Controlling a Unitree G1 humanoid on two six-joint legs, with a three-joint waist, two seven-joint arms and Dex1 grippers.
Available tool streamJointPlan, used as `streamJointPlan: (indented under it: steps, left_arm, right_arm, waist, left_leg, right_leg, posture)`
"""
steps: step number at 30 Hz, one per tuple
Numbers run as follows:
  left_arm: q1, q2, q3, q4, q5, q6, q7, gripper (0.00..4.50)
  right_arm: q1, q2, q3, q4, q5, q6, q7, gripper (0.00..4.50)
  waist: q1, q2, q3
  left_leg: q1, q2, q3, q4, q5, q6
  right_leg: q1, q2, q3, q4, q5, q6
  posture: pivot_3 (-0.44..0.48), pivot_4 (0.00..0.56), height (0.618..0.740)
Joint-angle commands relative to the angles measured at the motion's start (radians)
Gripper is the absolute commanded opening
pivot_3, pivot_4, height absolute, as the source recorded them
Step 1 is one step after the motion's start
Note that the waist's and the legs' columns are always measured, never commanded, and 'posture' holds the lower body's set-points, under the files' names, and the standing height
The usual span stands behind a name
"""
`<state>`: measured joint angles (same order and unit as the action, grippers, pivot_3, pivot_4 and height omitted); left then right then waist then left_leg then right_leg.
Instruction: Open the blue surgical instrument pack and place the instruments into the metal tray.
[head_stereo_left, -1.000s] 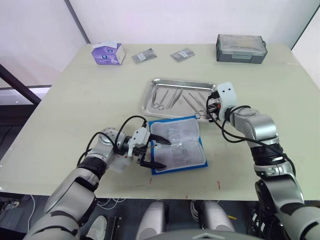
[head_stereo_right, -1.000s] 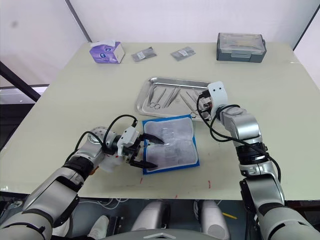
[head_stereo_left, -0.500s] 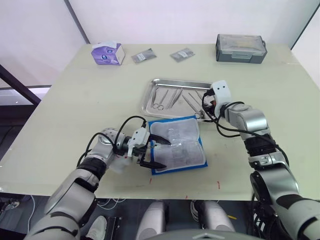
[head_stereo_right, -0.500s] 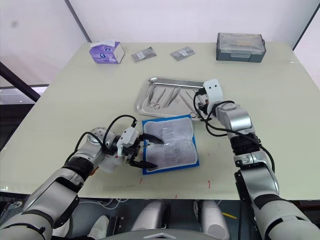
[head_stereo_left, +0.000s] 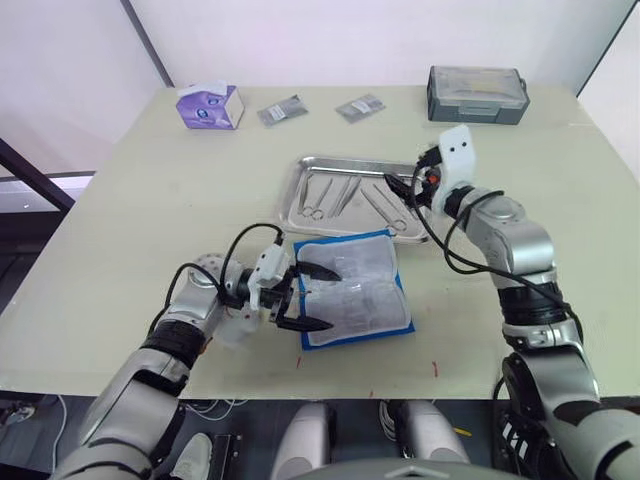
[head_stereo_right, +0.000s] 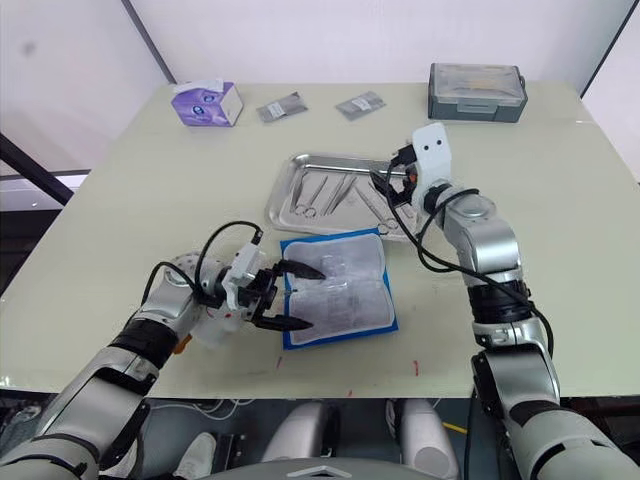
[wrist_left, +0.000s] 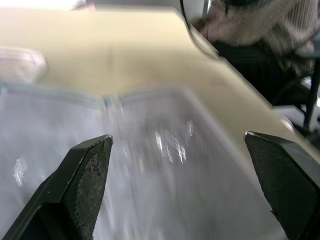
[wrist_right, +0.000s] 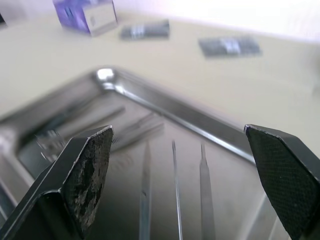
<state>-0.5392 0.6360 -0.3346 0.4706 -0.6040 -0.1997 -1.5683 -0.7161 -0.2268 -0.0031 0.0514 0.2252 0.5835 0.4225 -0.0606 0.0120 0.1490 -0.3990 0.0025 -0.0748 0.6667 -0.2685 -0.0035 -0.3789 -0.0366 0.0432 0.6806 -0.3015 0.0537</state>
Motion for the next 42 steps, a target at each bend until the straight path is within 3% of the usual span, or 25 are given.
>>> streamJointPlan:
  steps: [1, 5, 9, 16, 23, 32, 37, 42]
  left_arm:
    - [0.013, 0.004, 0.098, -0.144, -0.053, 0.124, 0.047, 4.5]
    - [0.036, 0.012, 0.208, -0.299, -0.108, 0.302, 0.17, 4.5]
    - [0.138, 0.07, 0.356, -0.416, -0.126, 0.408, 0.332, 4.5]
    - [0.282, 0.138, 0.526, -0.452, -0.058, 0.401, 0.427, 4.5]
    - [0.54, 0.163, 0.717, -0.452, -0.007, 0.344, 0.467, 4.5]
    - [0.666, 0.142, 0.81, -0.443, 0.012, 0.335, 0.498, 4.5]
    - [0.73, 0.158, 0.848, -0.39, 0.065, 0.335, 0.547, 4.5]
    - [0.714, 0.157, 0.845, -0.367, 0.076, 0.305, 0.533, 4.5]
  right_arm:
    - [0.029, -0.009, -0.025, -0.097, 0.039, -0.055, 0.035, 4.39]
    - [0.1, -0.014, -0.067, -0.165, 0.083, -0.133, 0.062, 4.39]
    - [0.229, -0.091, -0.121, -0.277, 0.132, -0.158, 0.138, 4.39]
    - [0.445, -0.211, -0.212, -0.379, 0.235, -0.153, 0.232, 4.39]
    - [0.794, -0.3, -0.325, -0.431, 0.292, -0.199, 0.351, 4.39]
    - [1.0, -0.327, -0.431, -0.431, 0.344, -0.268, 0.428, 4.39]
    - [1.211, -0.277, -0.51, -0.43, 0.321, -0.419, 0.483, 4.39]
    - [1.258, -0.276, -0.518, -0.402, 0.321, -0.473, 0.504, 4.39]
  waist:
    - [-0.004, 0.0, 0.0]
    - [-0.008, -0.001, 0.001]
    - [-0.008, -0.001, 0.002]
    - [0.003, -0.002, 0.003]
    - [0.015, -0.005, 0.006]
    - [0.022, -0.009, 0.009]
    - [0.025, -0.01, 0.009]
    - [0.022, -0.015, 0.009]
  left_leg:
    - [0.0, 0.0, 0.0, 0.0, 0.0, 0.0]
    - [0.0, 0.001, 0.0, 0.0, 0.0, 0.0]
    - [0.0, 0.001, 0.0, 0.0, 0.0, 0.0]
    - [0.001, 0.003, 0.001, -0.001, 0.0, 0.0]
    - [0.001, 0.004, 0.002, -0.003, 0.0, 0.0]
    - [0.003, 0.005, 0.004, -0.003, 0.0, 0.0]
    - [0.003, 0.005, 0.004, -0.005, 0.0, 0.0]
    - [0.006, 0.005, 0.008, -0.007, 0.0, 0.0]
  right_leg:
    - [0.0, 0.0, 0.0, 0.0, 0.0, 0.0]
    - [0.0, 0.001, 0.0, 0.0, 0.0, 0.0]
    - [0.0, 0.001, 0.0, 0.0, 0.0, 0.0]
    - [0.0, 0.0, 0.001, -0.001, 0.0, 0.0]
    - [0.001, -0.001, 0.002, -0.002, 0.0, 0.0]
    - [0.001, -0.002, 0.002, -0.003, 0.0, 0.0]
    - [0.001, -0.002, 0.002, -0.004, 0.0, 0.0]
    - [0.002, -0.003, 0.005, -0.003, 0.0, 0.0]
  posture:
    - [0.0, 0.15, 0.738]
    - [0.0, 0.15, 0.738]
    - [0.0, 0.15, 0.738]
    - [0.0, 0.15, 0.738]
    - [0.0, 0.15, 0.738]
    - [0.0, 0.15, 0.738]
    - [0.0, 0.15, 0.738]
    - [0.0, 0.15, 0.738]
